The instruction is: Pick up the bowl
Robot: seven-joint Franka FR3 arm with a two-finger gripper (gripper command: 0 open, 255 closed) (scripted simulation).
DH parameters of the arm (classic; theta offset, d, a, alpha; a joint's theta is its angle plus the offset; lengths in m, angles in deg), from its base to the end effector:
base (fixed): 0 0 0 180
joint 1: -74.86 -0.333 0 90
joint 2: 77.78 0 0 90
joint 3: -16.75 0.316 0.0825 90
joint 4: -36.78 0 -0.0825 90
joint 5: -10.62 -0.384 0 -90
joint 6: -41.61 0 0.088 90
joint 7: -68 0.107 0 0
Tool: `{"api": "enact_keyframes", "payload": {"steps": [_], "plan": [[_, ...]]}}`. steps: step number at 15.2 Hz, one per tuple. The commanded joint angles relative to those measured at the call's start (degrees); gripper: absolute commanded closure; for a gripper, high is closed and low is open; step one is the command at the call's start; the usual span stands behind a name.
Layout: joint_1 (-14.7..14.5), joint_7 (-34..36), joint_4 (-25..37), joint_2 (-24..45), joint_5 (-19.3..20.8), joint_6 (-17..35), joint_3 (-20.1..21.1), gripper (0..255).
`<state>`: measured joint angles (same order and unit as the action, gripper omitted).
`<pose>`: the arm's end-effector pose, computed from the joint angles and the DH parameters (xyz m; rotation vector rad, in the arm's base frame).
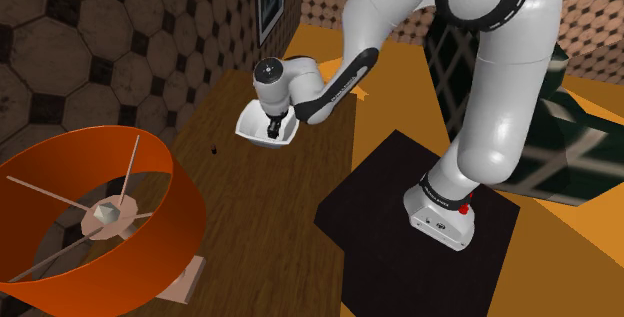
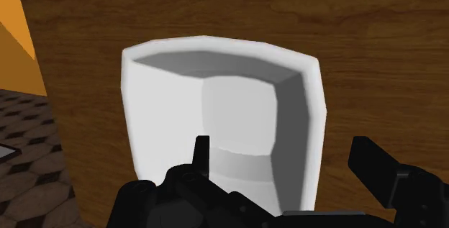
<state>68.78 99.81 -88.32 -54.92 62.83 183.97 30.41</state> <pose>0.5155 0.1910 0.2009 2.6346 0.7132 0.1949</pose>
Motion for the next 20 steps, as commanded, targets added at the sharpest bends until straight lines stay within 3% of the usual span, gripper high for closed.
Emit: {"api": "enact_keyframes", "payload": {"steps": [1, 7, 16, 17, 20], "plan": [[-1.82, 2.45, 3.46, 4.38, 3.64, 0.12, -1.15, 0], [-6.77, 6.24, 15.47, 17.16, 10.64, -0.31, -4.20, 0], [-8.04, 9.49, 18.38, 22.54, 13.44, 1.47, -5.91, 0], [-8.09, 9.60, 18.24, 22.46, 13.47, 1.47, -5.90, 255], [-8.06, 9.56, 18.24, 22.45, 13.46, 1.48, -5.90, 255]]}}
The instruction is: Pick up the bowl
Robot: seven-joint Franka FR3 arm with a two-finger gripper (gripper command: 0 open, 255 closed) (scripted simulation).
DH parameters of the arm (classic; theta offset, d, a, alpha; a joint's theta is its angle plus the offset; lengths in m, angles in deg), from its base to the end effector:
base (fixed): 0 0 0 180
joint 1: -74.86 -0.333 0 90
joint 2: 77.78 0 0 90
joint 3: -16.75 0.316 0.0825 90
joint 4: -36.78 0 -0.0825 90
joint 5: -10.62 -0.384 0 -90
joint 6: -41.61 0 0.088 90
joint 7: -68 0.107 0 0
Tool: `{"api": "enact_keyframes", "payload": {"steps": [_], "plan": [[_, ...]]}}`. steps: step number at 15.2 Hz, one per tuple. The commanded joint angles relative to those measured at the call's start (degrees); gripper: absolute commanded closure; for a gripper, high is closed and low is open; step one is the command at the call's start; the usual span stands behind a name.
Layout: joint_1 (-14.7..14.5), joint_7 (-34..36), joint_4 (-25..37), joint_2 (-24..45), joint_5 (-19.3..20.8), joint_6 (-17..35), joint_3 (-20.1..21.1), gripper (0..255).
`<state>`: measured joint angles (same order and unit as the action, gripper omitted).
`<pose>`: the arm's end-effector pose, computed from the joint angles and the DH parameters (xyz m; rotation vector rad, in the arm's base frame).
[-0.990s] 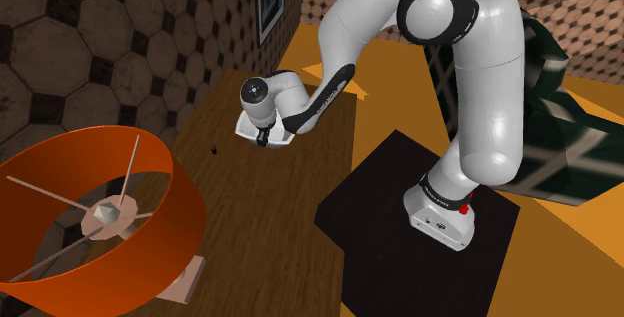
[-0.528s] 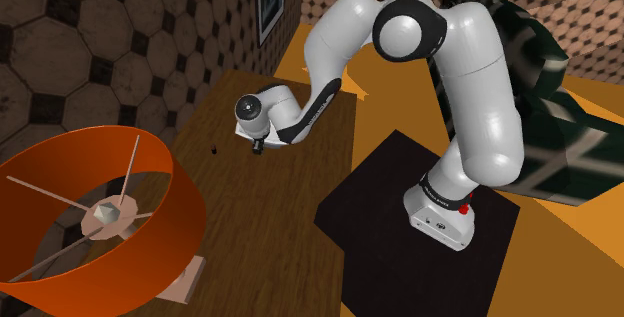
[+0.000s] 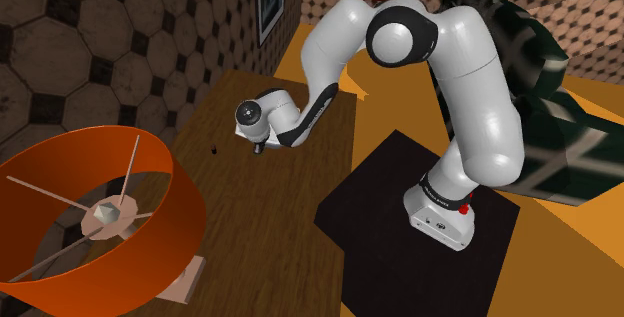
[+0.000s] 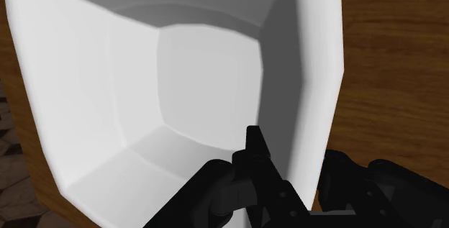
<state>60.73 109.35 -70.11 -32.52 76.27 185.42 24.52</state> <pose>0.5579 0.2324 0.0797 2.5357 0.8038 0.2578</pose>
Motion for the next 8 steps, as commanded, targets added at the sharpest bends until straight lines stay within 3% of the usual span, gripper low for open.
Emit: {"api": "enact_keyframes", "payload": {"steps": [1, 8], "plan": [[-0.01, 0.02, 0.02, 0.04, 0.02, 0.03, -0.01, 255], [0.35, -0.88, -0.66, -1.29, -0.70, -0.43, 0.42, 255]]}}
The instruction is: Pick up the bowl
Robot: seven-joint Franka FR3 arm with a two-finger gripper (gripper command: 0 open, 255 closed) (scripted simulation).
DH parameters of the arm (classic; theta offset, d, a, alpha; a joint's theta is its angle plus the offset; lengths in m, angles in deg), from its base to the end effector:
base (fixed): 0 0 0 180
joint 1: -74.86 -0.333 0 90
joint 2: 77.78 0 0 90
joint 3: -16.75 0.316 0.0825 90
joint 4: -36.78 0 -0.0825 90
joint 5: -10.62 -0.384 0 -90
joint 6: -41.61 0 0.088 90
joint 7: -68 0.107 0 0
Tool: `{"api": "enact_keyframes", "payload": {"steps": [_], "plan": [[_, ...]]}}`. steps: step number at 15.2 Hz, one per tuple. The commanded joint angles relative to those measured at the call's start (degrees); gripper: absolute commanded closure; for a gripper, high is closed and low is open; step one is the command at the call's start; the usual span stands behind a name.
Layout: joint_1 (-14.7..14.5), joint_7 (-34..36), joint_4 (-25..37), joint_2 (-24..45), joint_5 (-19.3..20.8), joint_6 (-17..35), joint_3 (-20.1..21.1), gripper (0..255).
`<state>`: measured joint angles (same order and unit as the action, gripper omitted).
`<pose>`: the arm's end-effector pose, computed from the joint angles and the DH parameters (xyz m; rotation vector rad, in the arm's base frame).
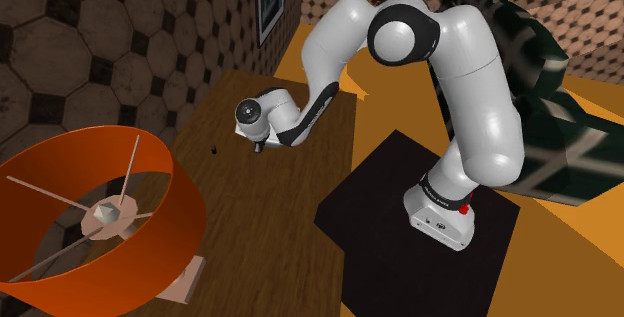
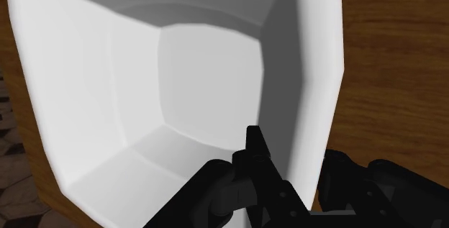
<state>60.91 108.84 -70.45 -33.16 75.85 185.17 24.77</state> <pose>0.5581 0.2326 0.0846 2.5361 0.8045 0.2563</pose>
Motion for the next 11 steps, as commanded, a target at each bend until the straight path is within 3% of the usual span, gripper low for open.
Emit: {"api": "enact_keyframes", "payload": {"steps": [1, 11], "plan": [[0.32, -0.80, -0.72, -1.38, -0.65, -0.41, 0.40, 255], [2.00, -5.34, -4.10, -8.31, -4.65, -2.91, 2.70, 255]]}}
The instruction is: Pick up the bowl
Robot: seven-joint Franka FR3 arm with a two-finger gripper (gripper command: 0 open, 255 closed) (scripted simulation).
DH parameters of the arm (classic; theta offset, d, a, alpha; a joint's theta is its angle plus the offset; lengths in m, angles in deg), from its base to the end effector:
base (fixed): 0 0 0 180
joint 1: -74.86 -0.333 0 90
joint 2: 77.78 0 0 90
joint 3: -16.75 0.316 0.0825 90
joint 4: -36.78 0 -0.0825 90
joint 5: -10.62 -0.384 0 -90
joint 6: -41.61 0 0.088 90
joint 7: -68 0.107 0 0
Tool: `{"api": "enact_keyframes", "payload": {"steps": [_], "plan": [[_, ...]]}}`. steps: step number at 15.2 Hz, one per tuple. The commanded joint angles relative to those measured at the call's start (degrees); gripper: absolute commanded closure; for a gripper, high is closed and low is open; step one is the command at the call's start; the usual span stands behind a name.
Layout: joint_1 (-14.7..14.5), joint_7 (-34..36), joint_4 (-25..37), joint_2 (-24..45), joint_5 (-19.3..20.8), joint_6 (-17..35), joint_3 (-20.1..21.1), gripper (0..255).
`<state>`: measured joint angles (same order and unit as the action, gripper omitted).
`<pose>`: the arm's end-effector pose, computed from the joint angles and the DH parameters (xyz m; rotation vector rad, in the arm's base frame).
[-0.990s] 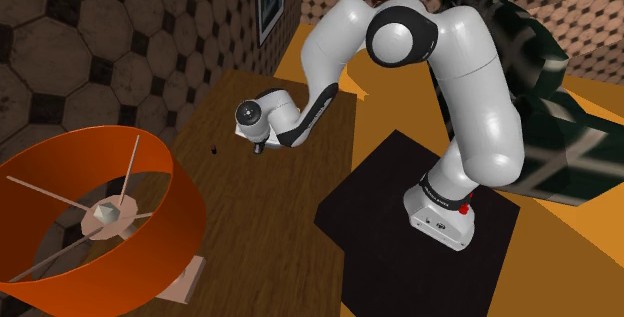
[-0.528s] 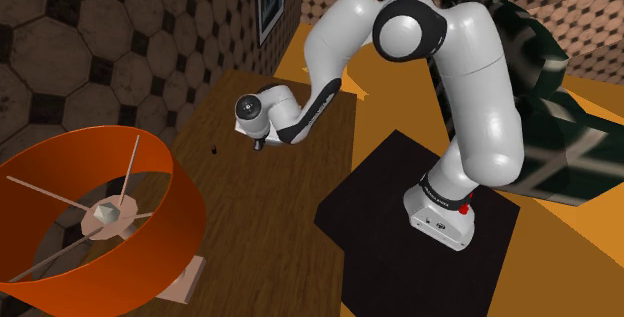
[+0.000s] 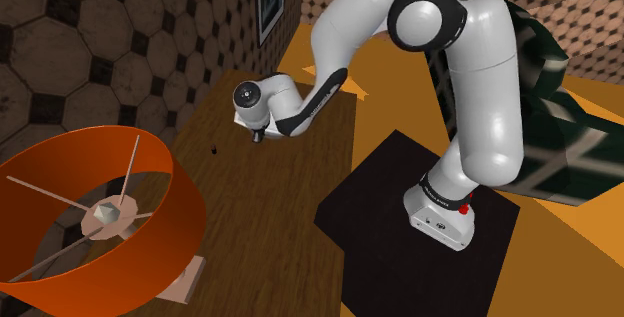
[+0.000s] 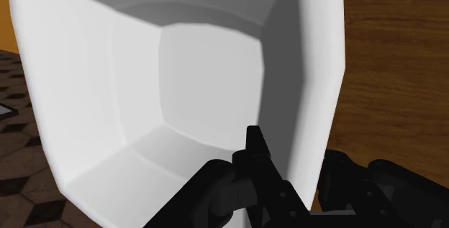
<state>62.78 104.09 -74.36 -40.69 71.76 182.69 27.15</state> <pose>0.5581 0.2313 0.1409 2.5365 0.8042 0.2564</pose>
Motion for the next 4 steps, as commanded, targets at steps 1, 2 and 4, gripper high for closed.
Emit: {"api": "enact_keyframes", "payload": {"steps": [1, 2, 4], "plan": [[0.30, -1.06, -0.46, -1.44, -0.99, -0.69, 0.55, 255], [0.47, -1.55, -0.73, -2.11, -1.44, -0.97, 0.79, 255], [0.49, -1.62, -0.77, -2.21, -1.51, -1.01, 0.82, 255]]}}
